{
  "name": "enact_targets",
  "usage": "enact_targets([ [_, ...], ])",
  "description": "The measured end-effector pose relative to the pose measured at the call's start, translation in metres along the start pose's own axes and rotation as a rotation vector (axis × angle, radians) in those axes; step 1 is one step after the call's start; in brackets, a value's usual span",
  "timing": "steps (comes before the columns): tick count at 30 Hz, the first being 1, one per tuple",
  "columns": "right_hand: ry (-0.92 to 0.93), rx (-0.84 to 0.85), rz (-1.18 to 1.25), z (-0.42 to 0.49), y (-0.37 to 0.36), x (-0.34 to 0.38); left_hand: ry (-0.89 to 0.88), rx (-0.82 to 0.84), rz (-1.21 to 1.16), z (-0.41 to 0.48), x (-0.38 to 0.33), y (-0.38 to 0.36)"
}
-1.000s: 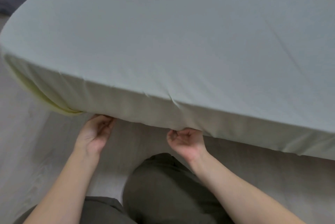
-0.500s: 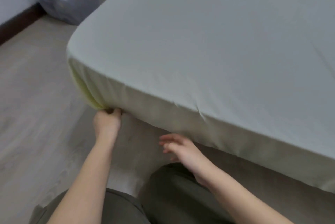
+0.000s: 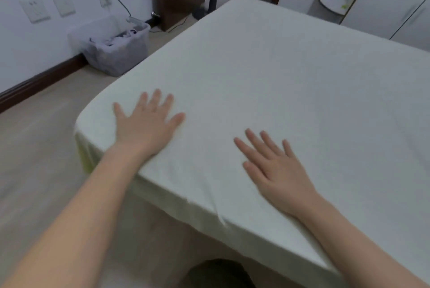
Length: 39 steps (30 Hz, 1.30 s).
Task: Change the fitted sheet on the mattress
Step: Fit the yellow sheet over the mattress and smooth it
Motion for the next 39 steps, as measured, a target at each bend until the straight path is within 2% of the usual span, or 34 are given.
enact_targets([
  [4,-0.025,-0.060,0.084,-0.006,0.002,-0.005,0.178,-0.017,0.023,0.017,0.026,0.002],
  [9,-0.049,-0.026,0.147,-0.012,0.014,-0.004,0.417,0.148,-0.029,-0.013,-0.018,0.012],
  [10,-0.057,-0.005,0.159,-0.012,0.014,-0.005,0.366,0.206,-0.020,-0.024,-0.036,0.012],
  [14,-0.103,0.055,0.190,-0.021,0.018,-0.020,-0.206,0.328,0.085,-0.096,-0.123,-0.008],
  [17,-0.240,0.125,0.130,-0.078,0.024,-0.082,-0.372,0.475,0.179,-0.148,-0.163,0.002],
  [20,-0.534,0.253,0.065,-0.197,0.044,-0.183,-0.533,0.542,0.274,-0.184,-0.189,0.013],
  [22,-0.816,0.378,0.081,-0.283,0.060,-0.248,-0.606,0.656,0.306,-0.197,-0.208,0.018],
  [24,-1.121,0.511,0.140,-0.354,0.079,-0.298,-0.634,0.764,0.261,-0.200,-0.230,0.017],
  [26,-1.266,0.631,0.156,-0.393,0.099,-0.331,-0.621,0.879,0.207,-0.199,-0.257,0.011],
  [30,-1.176,0.509,0.072,-0.376,0.122,-0.354,-0.680,0.948,0.206,-0.180,-0.343,0.013],
  [33,-0.895,0.501,0.195,-0.334,0.113,-0.358,-0.657,0.943,0.171,-0.174,-0.409,0.008],
  [36,-0.639,0.565,0.303,-0.333,0.094,-0.362,-0.661,0.956,0.157,-0.182,-0.468,-0.004],
  [39,-0.709,0.569,0.292,-0.385,0.087,-0.398,-0.665,0.961,0.160,-0.195,-0.519,-0.016],
])
Point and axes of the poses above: each hand's wrist, its own z-axis towards the middle knuckle, its own y-axis out of the back of the hand, x = y × z, the point moved 1 cm from there along z, towards the middle knuckle, and after that the axes turned 1 degree about -y, right-handed, at the moved point
